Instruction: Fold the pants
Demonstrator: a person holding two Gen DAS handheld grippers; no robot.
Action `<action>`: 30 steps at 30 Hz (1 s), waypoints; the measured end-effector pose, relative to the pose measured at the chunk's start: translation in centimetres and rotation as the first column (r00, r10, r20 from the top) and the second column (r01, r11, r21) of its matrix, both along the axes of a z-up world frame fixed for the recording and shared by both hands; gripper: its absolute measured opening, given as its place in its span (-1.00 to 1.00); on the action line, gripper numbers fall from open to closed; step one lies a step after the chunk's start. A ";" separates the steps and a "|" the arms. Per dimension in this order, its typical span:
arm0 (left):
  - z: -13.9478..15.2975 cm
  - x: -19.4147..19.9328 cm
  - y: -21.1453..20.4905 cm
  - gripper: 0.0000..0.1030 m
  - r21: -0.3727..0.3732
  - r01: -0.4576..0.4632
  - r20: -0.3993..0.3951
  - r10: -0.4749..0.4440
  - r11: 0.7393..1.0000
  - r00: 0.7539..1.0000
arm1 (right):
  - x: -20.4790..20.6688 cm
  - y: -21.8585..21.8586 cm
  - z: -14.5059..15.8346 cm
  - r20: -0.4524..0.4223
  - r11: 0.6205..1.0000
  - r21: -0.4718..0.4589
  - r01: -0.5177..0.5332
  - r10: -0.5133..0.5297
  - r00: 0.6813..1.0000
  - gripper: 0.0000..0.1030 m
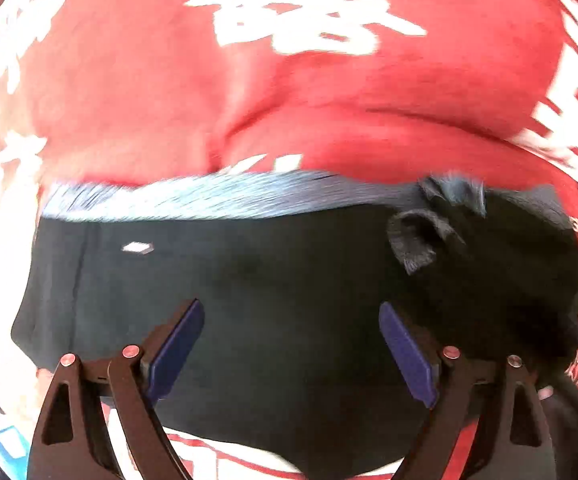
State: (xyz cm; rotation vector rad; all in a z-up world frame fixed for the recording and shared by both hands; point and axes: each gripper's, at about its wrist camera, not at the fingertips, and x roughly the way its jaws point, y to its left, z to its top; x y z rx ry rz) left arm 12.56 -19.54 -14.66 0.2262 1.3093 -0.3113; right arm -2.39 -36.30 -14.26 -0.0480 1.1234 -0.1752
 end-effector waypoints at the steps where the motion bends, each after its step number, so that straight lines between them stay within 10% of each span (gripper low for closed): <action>1: -0.3 0.4 0.9 0.75 0.004 -0.014 -0.008 0.014 1.000 1.000 | -0.1 0.9 -0.8 -0.020 0.999 -0.038 -0.012 0.011 1.000 -0.56; 7: 0.0 0.9 1.9 0.75 -0.033 0.003 -0.036 -0.004 0.999 0.999 | -1.7 6.3 -2.8 -0.083 0.932 -0.325 -0.161 0.142 0.986 -0.17; 13: 3.0 -1.6 -2.3 0.75 -0.187 0.135 -0.083 -0.153 0.973 0.985 | -5.1 3.3 2.3 -0.007 0.996 -0.060 -0.065 0.065 0.998 -0.08; 20: 2.1 -2.7 -7.5 0.73 -0.271 0.246 -0.149 -0.293 0.931 0.945 | -7.2 -2.3 3.0 -0.035 0.986 0.120 0.113 -0.109 0.993 -0.08; 26: 0.1 -3.0 -9.1 -0.39 -0.260 0.258 -0.244 -0.322 0.930 0.915 | -8.2 -4.5 2.5 -0.055 0.967 0.196 0.165 -0.158 0.986 -0.09; 30: 1.3 -3.4 -9.1 -0.61 -0.305 0.279 -0.244 -0.358 0.911 0.901 | -8.4 -5.3 2.3 -0.063 0.953 0.241 0.185 -0.175 0.983 -0.24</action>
